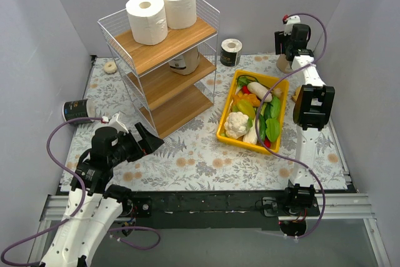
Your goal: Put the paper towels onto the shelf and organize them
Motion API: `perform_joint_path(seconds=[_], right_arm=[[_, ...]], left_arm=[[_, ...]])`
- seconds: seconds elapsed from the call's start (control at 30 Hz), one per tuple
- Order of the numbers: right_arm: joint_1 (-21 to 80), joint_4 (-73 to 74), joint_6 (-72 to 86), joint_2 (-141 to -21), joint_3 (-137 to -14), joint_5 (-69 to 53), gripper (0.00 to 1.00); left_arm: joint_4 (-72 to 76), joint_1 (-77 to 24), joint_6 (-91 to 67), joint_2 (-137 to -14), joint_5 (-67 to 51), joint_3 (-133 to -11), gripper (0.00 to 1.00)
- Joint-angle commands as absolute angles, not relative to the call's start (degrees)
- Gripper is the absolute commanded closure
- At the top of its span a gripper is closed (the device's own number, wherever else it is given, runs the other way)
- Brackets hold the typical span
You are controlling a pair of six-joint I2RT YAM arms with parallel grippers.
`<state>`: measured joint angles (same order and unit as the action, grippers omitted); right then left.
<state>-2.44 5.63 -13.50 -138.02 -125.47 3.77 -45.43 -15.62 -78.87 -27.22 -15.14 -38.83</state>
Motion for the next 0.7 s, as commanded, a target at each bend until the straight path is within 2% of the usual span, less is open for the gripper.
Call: perform_joint_path(seconds=[0.0, 0.43, 0.53, 0.67], right_arm=[[-3.16, 3.16, -13.01, -138.78, -127.71, 5.98, 0.23], [-4.39, 6.06, -11.08, -143.96, -130.08, 3.25, 0.25], [-4.31, 5.89, -10.99, -144.14, -129.38, 3.43, 0.31], [-4.31, 4.4, -12.04, -143.35, -127.71, 2.64, 0.53]], left_arm=[[-45.61, -15.03, -78.57, -27.95, -15.82, -38.41, 0.02], [-45.62, -14.33, -78.49, -29.44, -15.91, -38.32, 0.02], [-45.62, -14.15, -78.49, -29.79, -15.91, -38.32, 0.02], [-45.62, -13.8, -78.49, -29.79, -15.91, -38.32, 0.02]])
